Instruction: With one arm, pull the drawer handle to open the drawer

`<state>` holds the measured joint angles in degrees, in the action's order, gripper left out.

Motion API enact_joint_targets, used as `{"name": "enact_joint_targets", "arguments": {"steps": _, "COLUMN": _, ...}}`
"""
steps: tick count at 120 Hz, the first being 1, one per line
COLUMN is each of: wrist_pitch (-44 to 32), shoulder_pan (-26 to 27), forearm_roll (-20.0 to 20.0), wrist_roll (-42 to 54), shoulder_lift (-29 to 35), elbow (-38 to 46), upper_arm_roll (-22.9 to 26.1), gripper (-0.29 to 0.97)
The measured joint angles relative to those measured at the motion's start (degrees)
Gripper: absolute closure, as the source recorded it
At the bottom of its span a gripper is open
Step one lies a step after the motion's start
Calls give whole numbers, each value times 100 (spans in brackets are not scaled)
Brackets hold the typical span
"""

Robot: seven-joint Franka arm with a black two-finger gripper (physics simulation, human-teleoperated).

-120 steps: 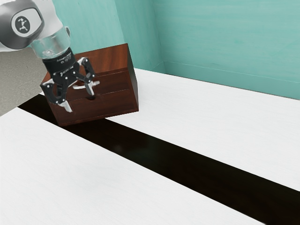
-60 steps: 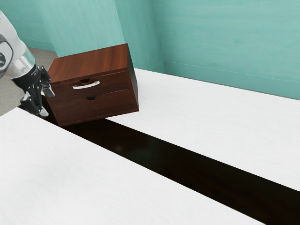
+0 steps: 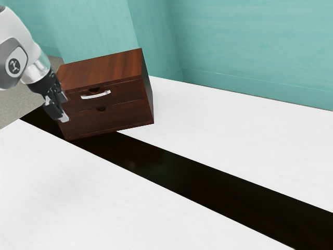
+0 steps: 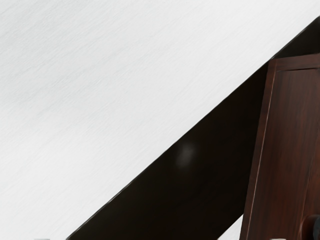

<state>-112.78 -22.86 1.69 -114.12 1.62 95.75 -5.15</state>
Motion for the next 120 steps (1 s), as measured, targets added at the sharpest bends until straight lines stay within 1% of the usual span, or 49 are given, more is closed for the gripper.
{"name": "enact_joint_targets", "arguments": {"steps": 24, "wrist_pitch": 20, "shoulder_pan": -112, "forearm_roll": 109, "wrist_roll": -340, "shoulder_lift": -66, "elbow": -77, "upper_arm_roll": -117, "gripper": 13}}
{"name": "enact_joint_targets", "arguments": {"steps": 39, "wrist_pitch": 25, "shoulder_pan": -381, "forearm_roll": 413, "wrist_roll": -447, "shoulder_lift": -359, "elbow": -347, "upper_arm_roll": 75, "gripper": 13}}
{"name": "enact_joint_targets", "arguments": {"steps": 45, "wrist_pitch": 42, "shoulder_pan": -411, "forearm_roll": 530, "wrist_roll": -466, "shoulder_lift": -437, "elbow": -398, "upper_arm_roll": 149, "gripper": 13}}
{"name": "enact_joint_targets", "arguments": {"steps": 51, "wrist_pitch": 111, "shoulder_pan": -306, "forearm_roll": 677, "wrist_roll": -490, "shoulder_lift": -518, "elbow": -510, "upper_arm_roll": 207, "gripper": 13}}
{"name": "enact_joint_targets", "arguments": {"steps": 59, "wrist_pitch": 250, "shoulder_pan": 64, "forearm_roll": 825, "wrist_roll": -539, "shoulder_lift": -604, "elbow": -715, "upper_arm_roll": 239, "gripper": 13}}
{"name": "enact_joint_targets", "arguments": {"steps": 67, "wrist_pitch": 348, "shoulder_pan": 458, "forearm_roll": 900, "wrist_roll": -584, "shoulder_lift": -647, "elbow": -811, "upper_arm_roll": 249, "gripper": 13}}
{"name": "enact_joint_targets", "arguments": {"steps": 74, "wrist_pitch": 401, "shoulder_pan": 624, "forearm_roll": 929, "wrist_roll": -620, "shoulder_lift": -667, "elbow": -839, "upper_arm_roll": 242, "gripper": 13}}
{"name": "enact_joint_targets", "arguments": {"steps": 80, "wrist_pitch": 428, "shoulder_pan": 618, "forearm_roll": 944, "wrist_roll": -645, "shoulder_lift": -709, "elbow": -848, "upper_arm_roll": 219, "gripper": 13}}
{"name": "enact_joint_targets", "arguments": {"steps": 96, "wrist_pitch": 453, "shoulder_pan": 361, "forearm_roll": 982, "wrist_roll": -697, "shoulder_lift": -909, "elbow": -1027, "upper_arm_roll": 203, "gripper": 13}}
{"name": "enact_joint_targets", "arguments": {"steps": 120, "wrist_pitch": 365, "shoulder_pan": 393, "forearm_roll": 1005, "wrist_roll": -750, "shoulder_lift": -937, "elbow": -1059, "upper_arm_roll": 213, "gripper": 13}}
